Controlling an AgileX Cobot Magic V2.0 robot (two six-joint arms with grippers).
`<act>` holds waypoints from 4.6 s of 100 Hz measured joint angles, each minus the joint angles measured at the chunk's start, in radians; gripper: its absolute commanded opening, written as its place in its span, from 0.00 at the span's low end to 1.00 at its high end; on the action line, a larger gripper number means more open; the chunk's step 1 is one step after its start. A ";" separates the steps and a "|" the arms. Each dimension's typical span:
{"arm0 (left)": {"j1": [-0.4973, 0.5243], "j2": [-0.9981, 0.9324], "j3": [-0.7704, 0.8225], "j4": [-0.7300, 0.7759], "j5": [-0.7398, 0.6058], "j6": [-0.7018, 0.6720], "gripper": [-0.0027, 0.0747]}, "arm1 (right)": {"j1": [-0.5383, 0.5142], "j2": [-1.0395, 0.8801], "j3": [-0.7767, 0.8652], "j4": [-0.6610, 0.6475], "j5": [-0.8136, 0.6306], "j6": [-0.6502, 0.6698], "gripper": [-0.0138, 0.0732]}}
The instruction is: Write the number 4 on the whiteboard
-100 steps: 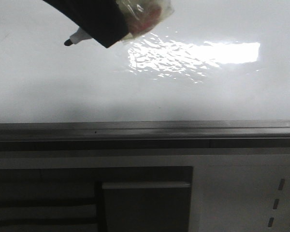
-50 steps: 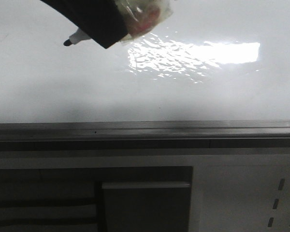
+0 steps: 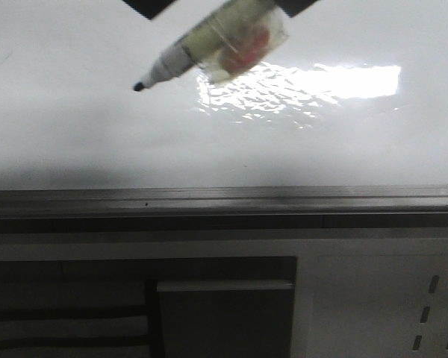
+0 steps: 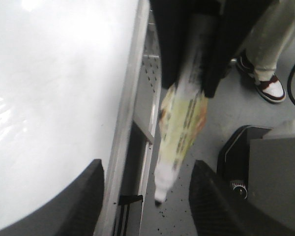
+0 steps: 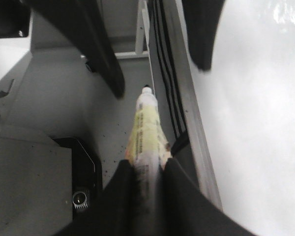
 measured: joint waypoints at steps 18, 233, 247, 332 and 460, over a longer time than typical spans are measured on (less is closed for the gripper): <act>0.099 -0.143 0.032 0.000 0.002 -0.075 0.51 | 0.000 -0.078 0.000 -0.196 -0.027 0.283 0.12; 0.298 -0.558 0.545 -0.019 -0.380 -0.233 0.51 | -0.097 -0.024 0.112 -0.271 -0.253 0.788 0.12; 0.298 -0.558 0.545 -0.021 -0.387 -0.233 0.51 | -0.033 -0.051 0.114 -0.263 -0.312 0.764 0.12; 0.298 -0.417 0.423 -0.164 -0.187 0.076 0.51 | 0.081 -0.056 -0.007 -0.254 -0.140 0.425 0.12; 0.040 0.115 0.120 -0.346 -0.162 0.474 0.04 | 0.113 -0.058 -0.007 -0.258 -0.079 0.084 0.13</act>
